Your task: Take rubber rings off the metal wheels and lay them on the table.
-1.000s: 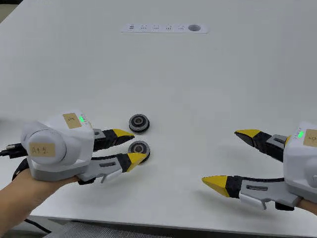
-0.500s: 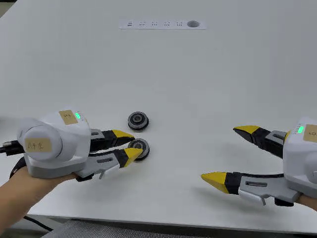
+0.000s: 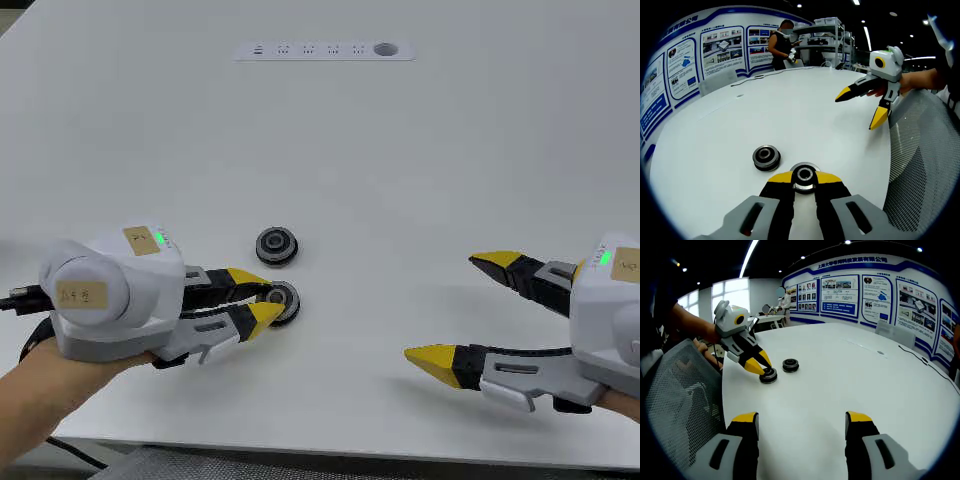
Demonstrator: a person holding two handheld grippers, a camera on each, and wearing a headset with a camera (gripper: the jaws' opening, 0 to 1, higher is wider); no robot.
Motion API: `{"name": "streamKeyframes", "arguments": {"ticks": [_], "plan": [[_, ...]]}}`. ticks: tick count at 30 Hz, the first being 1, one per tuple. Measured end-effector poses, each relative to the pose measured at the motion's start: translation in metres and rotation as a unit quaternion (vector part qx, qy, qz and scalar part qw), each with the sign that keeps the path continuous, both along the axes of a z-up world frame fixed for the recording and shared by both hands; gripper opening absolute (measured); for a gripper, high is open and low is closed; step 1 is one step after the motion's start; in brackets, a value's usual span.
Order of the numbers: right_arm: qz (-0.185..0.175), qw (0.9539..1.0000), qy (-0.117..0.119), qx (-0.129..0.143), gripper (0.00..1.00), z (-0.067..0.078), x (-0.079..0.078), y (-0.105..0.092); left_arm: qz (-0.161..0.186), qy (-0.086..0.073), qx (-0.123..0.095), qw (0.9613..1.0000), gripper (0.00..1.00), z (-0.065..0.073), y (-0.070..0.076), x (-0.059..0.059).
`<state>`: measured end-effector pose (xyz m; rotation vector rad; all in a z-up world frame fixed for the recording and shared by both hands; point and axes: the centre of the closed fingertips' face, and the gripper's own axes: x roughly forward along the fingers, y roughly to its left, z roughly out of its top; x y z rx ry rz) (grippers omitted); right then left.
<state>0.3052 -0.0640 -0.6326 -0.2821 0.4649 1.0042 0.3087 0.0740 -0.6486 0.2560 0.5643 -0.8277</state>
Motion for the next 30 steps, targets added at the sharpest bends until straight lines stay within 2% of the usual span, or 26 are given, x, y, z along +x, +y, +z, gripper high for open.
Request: {"name": "streamKeyframes", "arguments": {"ticks": [10, 15, 18, 20, 23, 26, 27, 29, 30], "plan": [[0.002, 1.0, 0.002, 0.0, 0.71, 0.0, -0.001, 0.001, -0.011, -0.005, 0.01, 0.9999, 0.15, -0.001, -0.002, 0.0], [0.003, 1.0, 0.002, 0.0, 0.71, 0.0, -0.001, 0.001, -0.019, -0.014, 0.022, 0.9995, 0.14, -0.002, -0.001, 0.0], [0.003, 1.0, 0.003, 0.002, 0.71, 0.0, -0.002, 0.002, -0.007, -0.004, 0.01, 0.9999, 0.13, -0.002, 0.0, 0.001], [0.004, 1.0, 0.004, 0.005, 0.71, 0.0, -0.002, 0.003, -0.013, -0.009, 0.016, 0.9997, 0.13, -0.003, 0.001, 0.001], [0.004, 0.9999, 0.009, 0.01, 0.7, 0.001, -0.003, 0.004, -0.018, -0.009, 0.027, 0.9994, 0.13, -0.003, -0.001, 0.0], [0.006, 0.9999, 0.008, 0.014, 0.7, 0.003, -0.004, 0.006, -0.019, -0.007, 0.029, 0.9994, 0.13, -0.003, -0.001, -0.001], [0.008, 0.9998, 0.011, 0.015, 0.7, 0.003, -0.005, 0.007, -0.022, -0.007, 0.031, 0.9993, 0.13, -0.003, -0.001, -0.001], [0.008, 0.9988, 0.034, 0.036, 0.69, 0.004, -0.009, 0.012, -0.024, -0.007, 0.035, 0.9991, 0.13, -0.002, -0.002, -0.002], [0.008, 0.9983, 0.037, 0.044, 0.69, 0.006, -0.01, 0.014, -0.026, -0.007, 0.037, 0.9989, 0.13, -0.002, -0.002, -0.002]]}}
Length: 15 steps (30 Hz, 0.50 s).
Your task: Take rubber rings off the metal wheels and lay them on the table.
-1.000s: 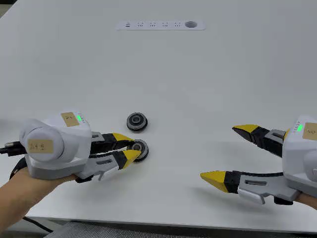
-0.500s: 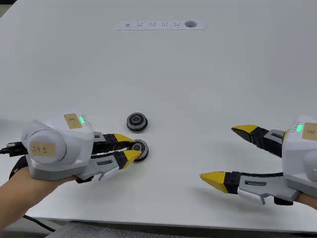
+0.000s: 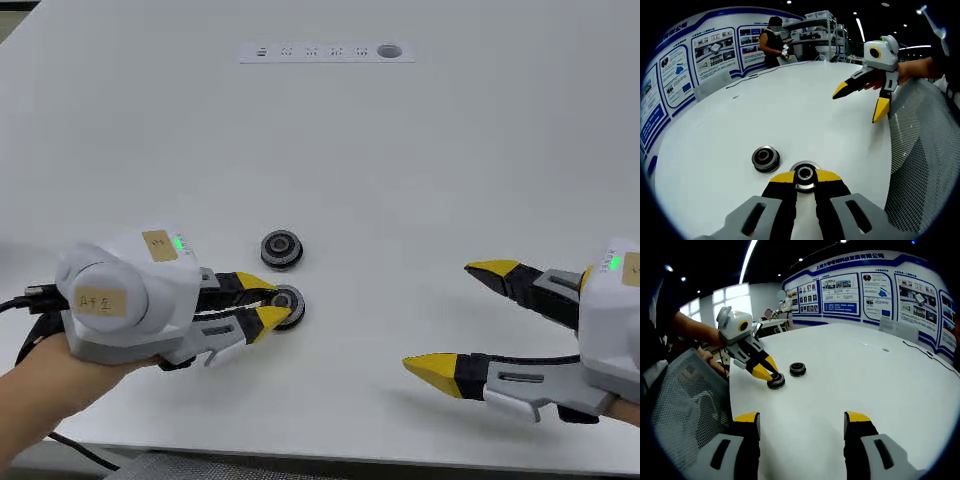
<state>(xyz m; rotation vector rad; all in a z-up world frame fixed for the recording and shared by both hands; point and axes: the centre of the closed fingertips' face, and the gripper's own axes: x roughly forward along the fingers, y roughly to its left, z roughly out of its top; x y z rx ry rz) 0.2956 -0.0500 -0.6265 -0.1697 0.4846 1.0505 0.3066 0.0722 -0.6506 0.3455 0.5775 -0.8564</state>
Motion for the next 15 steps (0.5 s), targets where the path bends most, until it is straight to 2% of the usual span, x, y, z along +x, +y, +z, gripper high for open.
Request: {"name": "streamKeyframes", "arguments": {"ticks": [2, 4, 6, 9, 12, 14, 15], "plan": [[-0.005, 0.9999, 0.006, 0.014, 0.69, 0.004, 0.001, 0.003, -0.001, 0.001, 0.001, 1.0, 0.13, 0.0, 0.0, 0.0], [-0.01, 0.9992, 0.02, 0.032, 0.69, 0.008, 0.001, 0.009, -0.003, 0.001, 0.002, 1.0, 0.13, 0.0, 0.0, -0.001], [-0.019, 0.9982, 0.041, 0.039, 0.69, 0.009, 0.003, 0.016, -0.005, 0.001, 0.004, 1.0, 0.13, 0.0, 0.0, -0.001], [-0.023, 0.9974, 0.04, 0.056, 0.69, 0.014, 0.008, 0.028, -0.009, 0.0, 0.008, 0.9999, 0.12, 0.0, 0.0, -0.001], [-0.037, 0.9933, 0.078, 0.077, 0.69, 0.014, 0.009, 0.04, -0.009, 0.001, 0.01, 0.9999, 0.12, 0.0, 0.001, -0.001], [-0.051, 0.9899, 0.082, 0.104, 0.68, 0.018, 0.015, 0.048, -0.01, 0.0, 0.01, 0.9999, 0.12, -0.001, 0.001, -0.001], [-0.06, 0.9868, 0.085, 0.124, 0.67, 0.022, 0.018, 0.052, -0.011, 0.001, 0.01, 0.9999, 0.12, -0.001, 0.001, -0.001]]}}
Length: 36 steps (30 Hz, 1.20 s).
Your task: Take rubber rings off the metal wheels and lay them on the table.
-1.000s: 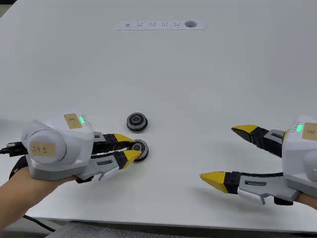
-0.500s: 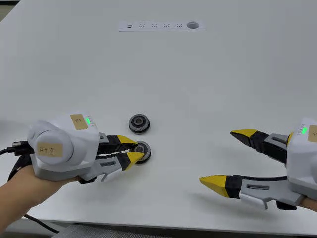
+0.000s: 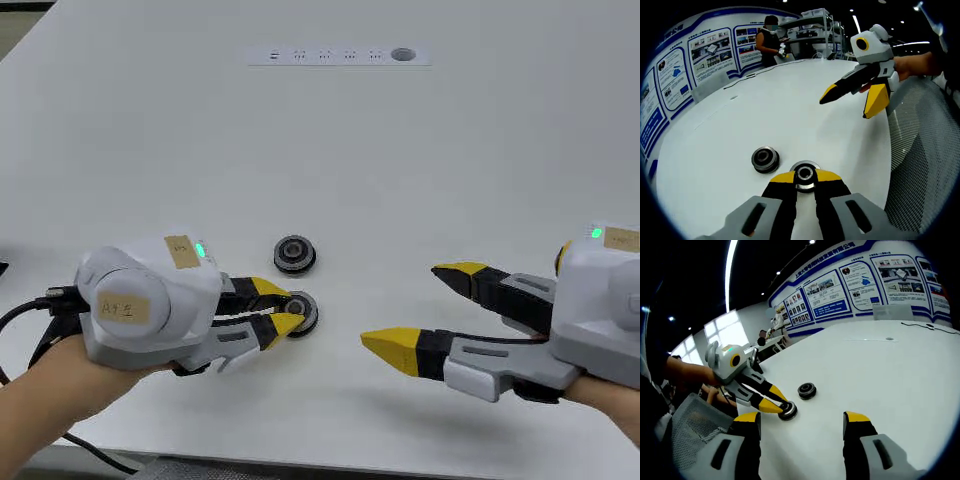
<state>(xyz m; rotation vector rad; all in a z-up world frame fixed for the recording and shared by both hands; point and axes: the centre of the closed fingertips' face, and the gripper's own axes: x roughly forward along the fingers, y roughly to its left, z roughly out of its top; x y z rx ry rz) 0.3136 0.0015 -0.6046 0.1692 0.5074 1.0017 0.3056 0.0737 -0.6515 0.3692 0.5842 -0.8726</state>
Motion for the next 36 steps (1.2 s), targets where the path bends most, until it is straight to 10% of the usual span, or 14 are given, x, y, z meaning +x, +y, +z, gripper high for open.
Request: {"name": "streamKeyframes", "arguments": {"ticks": [5, 15, 36], "plan": [[-0.029, 0.9954, 0.061, 0.067, 0.65, 0.003, 0.003, 0.018, -0.007, 0.002, 0.002, 1.0, 0.12, 0.0, 0.001, 0.0], [-0.059, 0.9812, 0.146, 0.111, 0.59, -0.012, 0.001, 0.044, -0.009, 0.003, 0.0, 1.0, 0.12, -0.001, 0.001, 0.0], [-0.041, 0.965, 0.234, 0.111, 0.59, -0.03, -0.016, 0.074, -0.016, -0.002, -0.003, 0.9999, 0.12, -0.001, 0.001, -0.001]]}}
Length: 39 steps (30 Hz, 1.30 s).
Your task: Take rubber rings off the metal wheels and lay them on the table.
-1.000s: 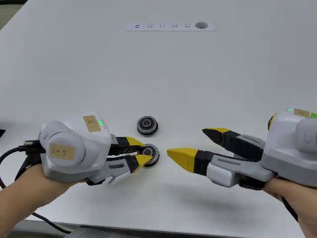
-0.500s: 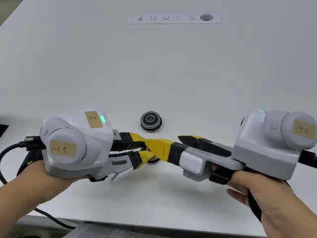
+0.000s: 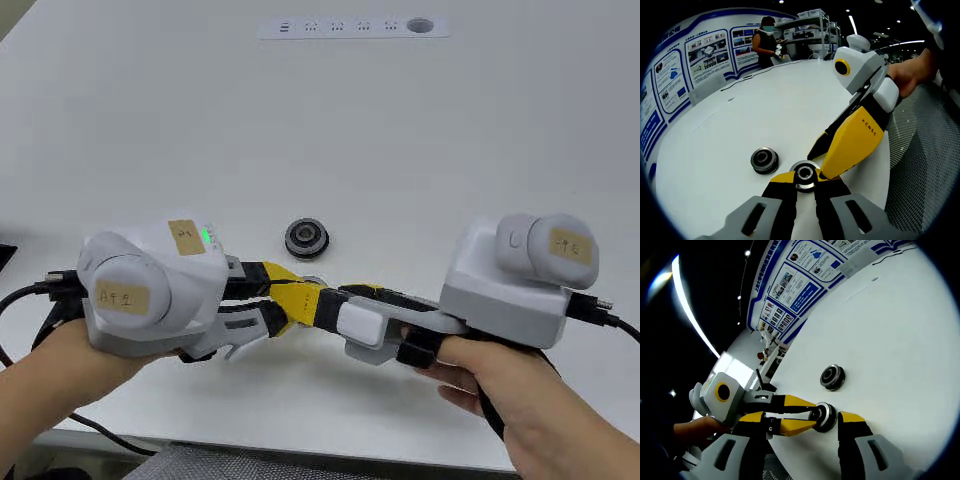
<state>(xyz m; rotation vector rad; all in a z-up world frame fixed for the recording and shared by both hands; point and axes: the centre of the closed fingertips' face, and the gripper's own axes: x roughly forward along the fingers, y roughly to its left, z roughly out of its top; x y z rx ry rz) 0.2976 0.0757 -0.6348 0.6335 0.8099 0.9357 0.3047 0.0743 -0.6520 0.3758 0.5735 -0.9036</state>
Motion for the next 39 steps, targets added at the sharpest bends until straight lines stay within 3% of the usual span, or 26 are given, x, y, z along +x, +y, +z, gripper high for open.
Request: {"name": "streamKeyframes", "arguments": {"ticks": [12, 24, 39], "plan": [[0.008, 0.9998, 0.016, -0.001, 0.56, -0.0021, -0.0063, 0.0027, 0.0, -0.001, -0.001, 1.0, 0.12, 0.0004, -0.0008, -0.0006], [0.005, 0.9998, 0.017, 0.002, 0.54, 0.0012, -0.0064, 0.0005, 0.001, 0.0, 0.001, 1.0, 0.12, 0.0008, -0.0007, -0.0005], [-0.002, 0.9998, 0.02, -0.007, 0.44, -0.0027, -0.0036, -0.0051, -0.001, 0.0, 0.004, 1.0, 0.12, 0.0003, 0.0, -0.0001]]}}
